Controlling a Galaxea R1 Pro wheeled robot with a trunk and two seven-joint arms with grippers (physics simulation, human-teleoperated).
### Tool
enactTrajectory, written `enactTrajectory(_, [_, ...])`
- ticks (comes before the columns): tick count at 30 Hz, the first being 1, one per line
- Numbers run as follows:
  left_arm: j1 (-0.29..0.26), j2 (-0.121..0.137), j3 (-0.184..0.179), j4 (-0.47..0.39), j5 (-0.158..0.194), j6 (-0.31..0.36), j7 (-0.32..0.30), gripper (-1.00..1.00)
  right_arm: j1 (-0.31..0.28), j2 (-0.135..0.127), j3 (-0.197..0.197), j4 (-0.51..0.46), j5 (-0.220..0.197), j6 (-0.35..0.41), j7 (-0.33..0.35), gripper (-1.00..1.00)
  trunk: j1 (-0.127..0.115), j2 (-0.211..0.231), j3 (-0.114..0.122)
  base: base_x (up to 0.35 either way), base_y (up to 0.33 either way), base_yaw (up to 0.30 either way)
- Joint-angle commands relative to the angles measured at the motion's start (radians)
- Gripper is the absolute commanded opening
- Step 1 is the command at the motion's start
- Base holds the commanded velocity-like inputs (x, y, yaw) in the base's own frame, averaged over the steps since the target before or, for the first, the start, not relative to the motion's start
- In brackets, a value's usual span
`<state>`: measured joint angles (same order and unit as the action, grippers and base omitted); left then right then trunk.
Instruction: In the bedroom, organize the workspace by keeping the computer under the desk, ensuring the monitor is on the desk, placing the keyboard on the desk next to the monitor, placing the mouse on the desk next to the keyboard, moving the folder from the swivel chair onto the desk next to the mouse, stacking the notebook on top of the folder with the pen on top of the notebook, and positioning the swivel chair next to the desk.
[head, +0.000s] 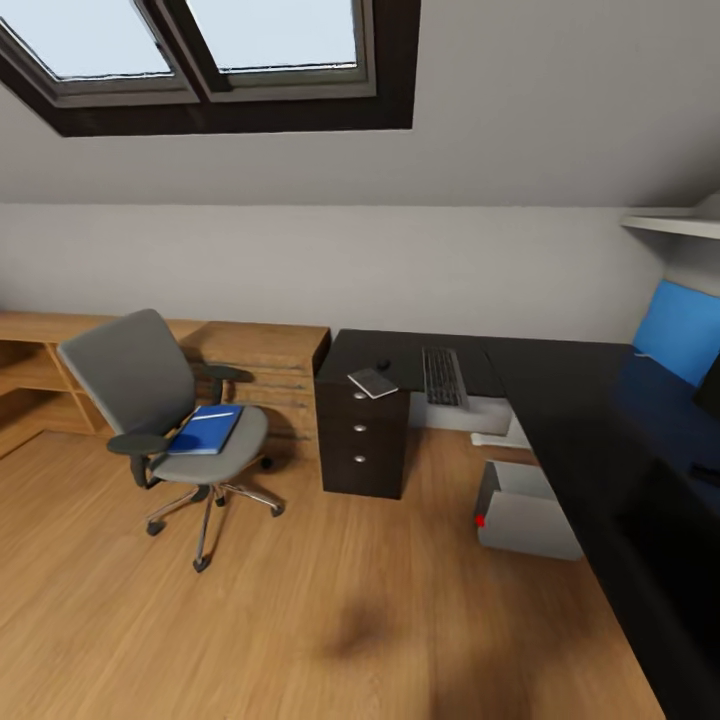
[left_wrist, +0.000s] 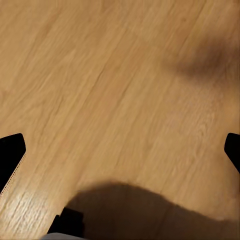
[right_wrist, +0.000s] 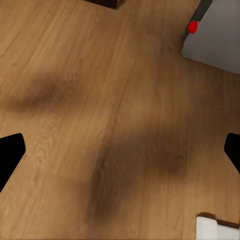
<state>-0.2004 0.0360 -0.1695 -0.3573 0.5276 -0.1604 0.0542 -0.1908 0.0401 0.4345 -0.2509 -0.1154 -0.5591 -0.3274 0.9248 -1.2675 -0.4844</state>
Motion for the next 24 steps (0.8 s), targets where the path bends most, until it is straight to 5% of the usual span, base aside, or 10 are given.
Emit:
enactTrajectory(1, [-0.001, 0.001, -0.008, 0.0, 0.006, -0.004, 0.006, 1.0, -0.001, 0.0, 0.009, 0.001, -0.01, -0.005, -0.004, 1.0, 0.001, 0.0, -0.002, 0.321, 0.133, -0.001])
enactTrajectory(17, [-0.001, 0.001, -0.008, 0.0, 0.006, -0.004, 0.006, 1.0, -0.001, -0.004, 0.006, 0.001, -0.014, -0.067, -0.005, 1.0, 0.001, 0.0, -0.024, 0.324, 0.096, -0.003])
enactTrajectory(24, [-0.001, -0.002, -0.009, -0.001, 0.005, -0.004, 0.005, 1.0, -0.001, -0.003, 0.003, 0.001, -0.015, -0.07, -0.005, 1.0, 0.001, 0.0, -0.033, 0.25, 0.007, -0.155])
